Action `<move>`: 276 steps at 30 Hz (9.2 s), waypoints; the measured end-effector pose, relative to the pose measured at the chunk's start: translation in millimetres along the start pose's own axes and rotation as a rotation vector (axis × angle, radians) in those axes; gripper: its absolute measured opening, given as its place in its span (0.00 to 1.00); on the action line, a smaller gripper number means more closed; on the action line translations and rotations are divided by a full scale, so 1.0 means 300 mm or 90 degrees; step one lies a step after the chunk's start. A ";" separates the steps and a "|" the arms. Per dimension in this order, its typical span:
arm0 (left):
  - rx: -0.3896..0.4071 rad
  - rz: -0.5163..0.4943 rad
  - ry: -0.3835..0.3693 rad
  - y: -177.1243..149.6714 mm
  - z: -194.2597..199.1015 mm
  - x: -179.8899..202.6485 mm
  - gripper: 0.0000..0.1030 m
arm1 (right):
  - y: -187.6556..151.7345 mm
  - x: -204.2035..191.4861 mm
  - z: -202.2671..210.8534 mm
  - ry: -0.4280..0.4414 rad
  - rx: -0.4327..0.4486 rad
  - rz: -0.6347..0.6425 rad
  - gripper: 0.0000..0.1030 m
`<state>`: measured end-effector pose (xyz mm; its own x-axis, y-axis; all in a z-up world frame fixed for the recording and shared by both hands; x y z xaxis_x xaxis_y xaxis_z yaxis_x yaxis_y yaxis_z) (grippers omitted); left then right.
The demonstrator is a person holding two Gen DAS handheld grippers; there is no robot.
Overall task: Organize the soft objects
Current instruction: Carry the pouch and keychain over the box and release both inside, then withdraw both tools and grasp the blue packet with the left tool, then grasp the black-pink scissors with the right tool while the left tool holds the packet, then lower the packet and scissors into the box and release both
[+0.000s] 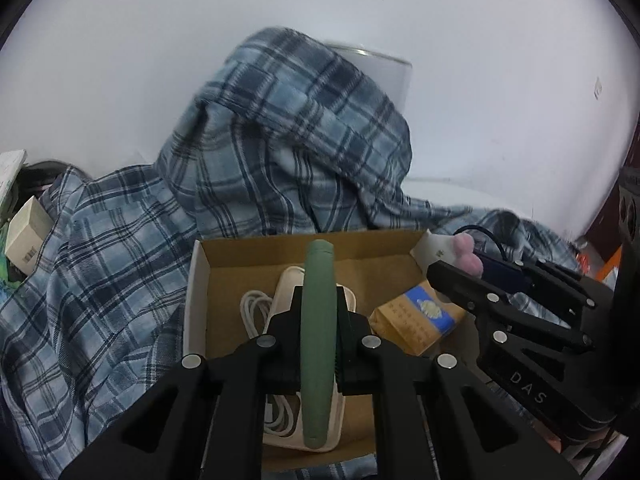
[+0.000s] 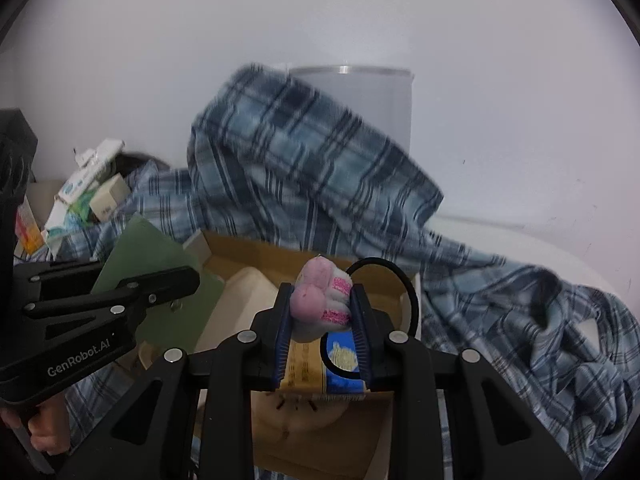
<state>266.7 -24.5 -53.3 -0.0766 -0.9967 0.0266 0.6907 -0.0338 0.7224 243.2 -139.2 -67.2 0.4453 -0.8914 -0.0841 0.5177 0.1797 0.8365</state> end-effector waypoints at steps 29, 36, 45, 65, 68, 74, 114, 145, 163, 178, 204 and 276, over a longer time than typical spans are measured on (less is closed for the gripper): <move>-0.039 -0.010 -0.102 -0.043 -0.057 0.051 0.10 | -0.027 0.027 -0.039 -0.003 -0.019 -0.009 0.25; -0.052 -0.030 -0.062 -0.045 -0.081 0.048 0.49 | -0.031 0.039 -0.047 0.000 -0.027 -0.022 0.25; 0.026 -0.005 -0.011 -0.002 -0.008 -0.007 0.83 | -0.027 0.066 -0.041 -0.001 -0.025 -0.045 0.26; 0.256 0.018 0.039 0.072 0.221 -0.091 1.00 | -0.038 0.011 -0.059 0.057 -0.027 -0.012 0.69; 0.263 0.005 0.059 0.071 0.228 -0.079 1.00 | -0.045 0.008 -0.060 0.052 -0.018 -0.010 0.82; 0.295 -0.012 0.074 0.078 0.314 -0.055 1.00 | 0.000 0.022 0.001 0.044 0.015 -0.020 0.82; 0.239 -0.062 0.080 -0.414 0.477 -0.037 1.00 | -0.264 -0.120 0.391 0.020 0.156 0.059 0.99; -0.127 -0.101 0.086 -0.541 0.187 -0.057 0.47 | -0.273 -0.119 0.377 0.023 0.137 0.060 0.99; 0.167 -0.050 0.063 -0.500 0.481 -0.085 0.36 | -0.263 -0.176 0.353 0.062 0.085 0.071 0.99; 0.164 -0.011 0.060 -0.506 0.475 -0.124 0.36 | -0.350 -0.334 0.063 0.147 -0.145 0.113 0.79; 0.165 -0.009 0.068 -0.503 0.510 -0.130 0.36 | -0.352 -0.331 0.132 0.114 -0.077 0.135 0.15; 0.250 -0.040 0.099 0.087 0.295 -0.051 1.00 | 0.025 0.109 0.124 -0.056 0.064 -0.066 0.92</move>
<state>222.1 -3.5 26.3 0.0200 -0.9939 -0.1083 0.3594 -0.0939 0.9285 234.4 -182.4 -43.4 0.3256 -0.9367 -0.1285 0.4800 0.0467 0.8760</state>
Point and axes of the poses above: each gripper's, at about its wrist camera, not at the fingertips, and z roughly against the way its jaws point, x to its right, y to its top, the point moved 3 cm from there along -z, roughly the way its jaws point, and after that the axes turned 7 degrees about y, right-handed, at the moved point
